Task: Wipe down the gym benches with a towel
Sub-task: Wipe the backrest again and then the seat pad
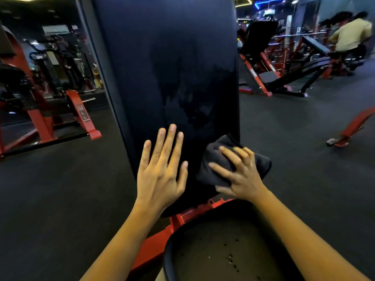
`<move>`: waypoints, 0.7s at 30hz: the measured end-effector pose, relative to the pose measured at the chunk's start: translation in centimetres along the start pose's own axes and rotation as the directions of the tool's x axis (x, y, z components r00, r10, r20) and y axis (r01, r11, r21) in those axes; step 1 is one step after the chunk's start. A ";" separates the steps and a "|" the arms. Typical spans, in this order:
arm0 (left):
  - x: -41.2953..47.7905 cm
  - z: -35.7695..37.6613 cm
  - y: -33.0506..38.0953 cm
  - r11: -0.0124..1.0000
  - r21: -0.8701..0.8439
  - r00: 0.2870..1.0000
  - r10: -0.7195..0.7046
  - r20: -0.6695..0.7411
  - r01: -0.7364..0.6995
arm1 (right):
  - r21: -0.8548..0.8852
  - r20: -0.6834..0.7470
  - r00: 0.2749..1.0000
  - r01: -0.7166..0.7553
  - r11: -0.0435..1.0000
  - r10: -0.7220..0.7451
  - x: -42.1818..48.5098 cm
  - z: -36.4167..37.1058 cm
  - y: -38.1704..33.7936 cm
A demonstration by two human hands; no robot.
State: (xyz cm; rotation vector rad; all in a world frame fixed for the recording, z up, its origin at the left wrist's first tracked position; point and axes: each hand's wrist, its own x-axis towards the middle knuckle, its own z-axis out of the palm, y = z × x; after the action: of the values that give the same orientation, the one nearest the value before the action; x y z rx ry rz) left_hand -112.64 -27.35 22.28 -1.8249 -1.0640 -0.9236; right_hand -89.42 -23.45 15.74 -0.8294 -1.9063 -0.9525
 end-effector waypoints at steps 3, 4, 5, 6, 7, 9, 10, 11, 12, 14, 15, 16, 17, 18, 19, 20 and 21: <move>0.4 0.2 0.5 0.999 0.028 1.000 0.017 0.006 -0.017 | 0.236 -0.043 0.856 -0.493 0.837 0.516 1.1 -0.7 1.4; 0.8 0.3 0.8 0.999 0.027 0.999 0.031 0.016 -0.032 | 0.329 -0.043 0.769 -0.591 0.736 0.637 2.8 -1.0 1.7; 1.4 0.4 1.1 0.999 0.025 0.999 0.046 0.023 -0.046 | 0.398 -0.055 0.718 -0.622 0.675 0.694 4.7 -1.3 2.0; 2.0 0.5 1.4 0.998 0.025 0.998 0.054 0.030 -0.055 | 0.431 -0.076 0.703 -0.617 0.659 0.707 6.6 -1.5 2.3; 2.9 0.7 1.7 0.998 0.032 0.998 0.059 0.032 -0.060 | 0.441 -0.105 0.701 -0.603 0.665 0.706 8.3 -1.7 2.6; 4.1 0.9 2.1 0.997 0.060 0.998 0.054 0.029 -0.055 | 0.470 -0.153 0.688 -0.581 0.664 0.710 10.2 -1.7 2.7; 4.6 1.2 2.4 0.996 0.076 0.998 0.054 0.029 -0.056 | 0.494 -0.160 0.669 -0.583 0.646 0.726 10.0 -1.7 2.9; 4.8 1.4 2.5 0.993 0.099 0.998 0.054 0.034 -0.057 | 0.517 -0.155 0.656 -0.584 0.626 0.739 9.3 -1.6 2.8; 5.0 1.6 2.7 0.989 0.132 0.998 0.058 0.039 -0.063 | 0.538 -0.139 0.653 -0.581 0.610 0.745 8.0 -1.5 2.7; 4.9 1.9 2.9 0.977 0.198 0.996 0.068 0.052 -0.077 | 0.587 -0.052 0.647 -0.597 0.547 0.761 5.1 -0.9 2.0; 4.9 2.1 3.0 0.972 0.217 0.996 0.075 0.054 -0.085 | 0.615 0.006 0.627 -0.617 0.492 0.779 3.9 -0.7 1.7; 4.7 2.2 3.0 0.969 0.230 0.996 0.076 0.053 -0.087 | 0.642 0.060 0.606 -0.632 0.435 0.793 3.2 -0.7 1.6; 4.8 2.4 3.0 0.966 0.242 0.996 0.077 0.047 -0.086 | 0.665 0.107 0.591 -0.640 0.384 0.800 3.2 -0.7 1.8; 4.8 2.5 3.0 0.964 0.254 0.996 0.075 0.044 -0.084 | 0.684 0.147 0.579 -0.645 0.340 0.802 3.7 -0.9 2.3; 4.7 2.5 3.1 0.962 0.261 0.996 0.074 0.040 -0.082 | 0.702 0.169 0.575 -0.641 0.312 0.800 4.7 -1.1 3.1; 4.8 2.6 3.1 0.960 0.267 0.997 0.076 0.034 -0.083 | 0.725 0.172 0.582 -0.621 0.298 0.795 6.0 -1.4 4.0; 4.7 2.6 3.1 0.959 0.270 0.997 0.077 0.031 -0.083 | 0.744 0.161 0.595 -0.598 0.300 0.787 7.4 -1.6 4.7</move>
State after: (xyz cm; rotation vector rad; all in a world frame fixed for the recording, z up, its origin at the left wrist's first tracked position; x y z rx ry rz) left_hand -107.51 -24.51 24.47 -1.6394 -1.0643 -0.6766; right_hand -88.19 -21.11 24.30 -0.8435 -1.2508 0.3180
